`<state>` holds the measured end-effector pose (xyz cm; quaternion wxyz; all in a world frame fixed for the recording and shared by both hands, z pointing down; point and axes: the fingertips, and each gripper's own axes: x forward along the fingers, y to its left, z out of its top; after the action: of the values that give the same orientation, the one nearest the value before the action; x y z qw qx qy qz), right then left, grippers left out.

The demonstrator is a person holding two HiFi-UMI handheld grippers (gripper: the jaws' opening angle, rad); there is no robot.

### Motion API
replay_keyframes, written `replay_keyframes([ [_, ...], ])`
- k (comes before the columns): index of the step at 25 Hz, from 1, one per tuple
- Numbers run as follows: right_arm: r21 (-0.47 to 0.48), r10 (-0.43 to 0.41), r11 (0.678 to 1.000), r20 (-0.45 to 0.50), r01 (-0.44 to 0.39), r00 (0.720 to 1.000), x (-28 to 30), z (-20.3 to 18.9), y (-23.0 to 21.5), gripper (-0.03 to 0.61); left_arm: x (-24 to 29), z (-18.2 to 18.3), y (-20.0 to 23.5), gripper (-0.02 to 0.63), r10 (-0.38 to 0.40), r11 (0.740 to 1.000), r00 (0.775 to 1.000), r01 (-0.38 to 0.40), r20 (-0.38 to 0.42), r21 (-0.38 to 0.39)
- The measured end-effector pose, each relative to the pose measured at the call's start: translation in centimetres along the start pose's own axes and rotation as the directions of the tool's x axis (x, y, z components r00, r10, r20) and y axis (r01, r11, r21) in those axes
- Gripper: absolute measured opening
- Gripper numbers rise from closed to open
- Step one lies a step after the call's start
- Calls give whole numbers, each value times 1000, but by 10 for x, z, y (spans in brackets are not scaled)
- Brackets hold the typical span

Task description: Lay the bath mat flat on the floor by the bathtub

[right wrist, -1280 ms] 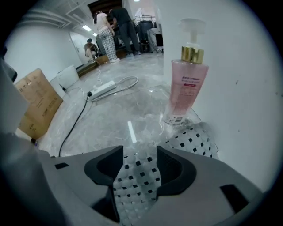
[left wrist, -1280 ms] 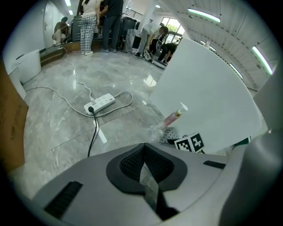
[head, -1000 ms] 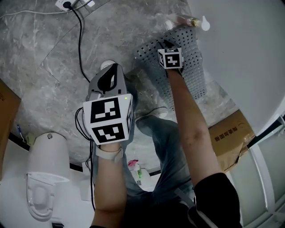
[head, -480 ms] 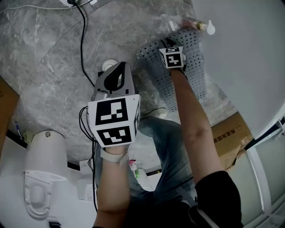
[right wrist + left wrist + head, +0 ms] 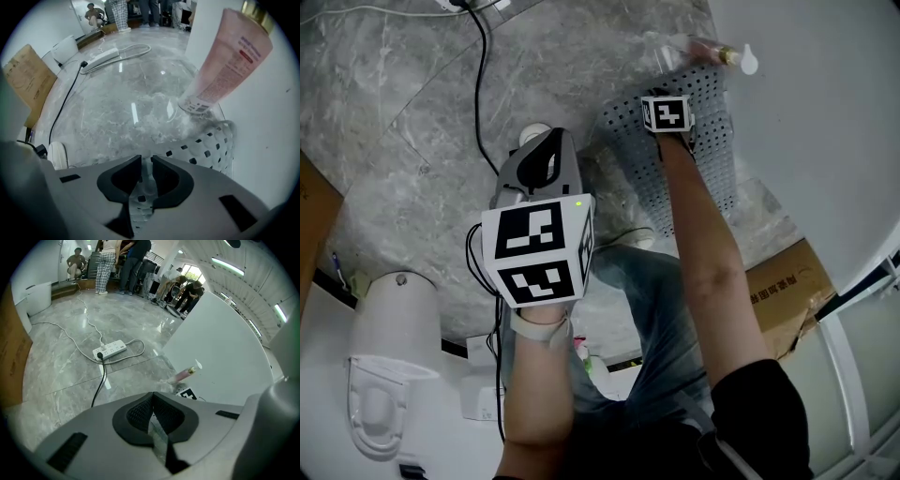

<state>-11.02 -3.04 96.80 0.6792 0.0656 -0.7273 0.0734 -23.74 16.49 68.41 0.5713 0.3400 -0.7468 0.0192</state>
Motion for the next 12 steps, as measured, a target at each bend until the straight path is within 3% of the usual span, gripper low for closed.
replay_keyframes([
  [3, 66, 7, 998, -12, -7, 1000, -2, -13, -5, 100, 0, -2, -4, 18, -9, 1000, 1000, 9, 4, -10],
  [7, 126, -73, 990, 38, 68, 997, -14, -23, -16, 97, 0, -5, -8, 18, -23, 1000, 1000, 23, -5, -2],
  [9, 140, -86, 988, 102, 72, 991, -14, -24, -14, 97, -1, -6, -8, 18, -28, 1000, 1000, 28, -7, -9],
  [12, 197, -26, 980, 281, -31, 959, -15, -9, -7, 117, -2, -5, -7, 18, -28, 1000, 1000, 28, -10, 5],
])
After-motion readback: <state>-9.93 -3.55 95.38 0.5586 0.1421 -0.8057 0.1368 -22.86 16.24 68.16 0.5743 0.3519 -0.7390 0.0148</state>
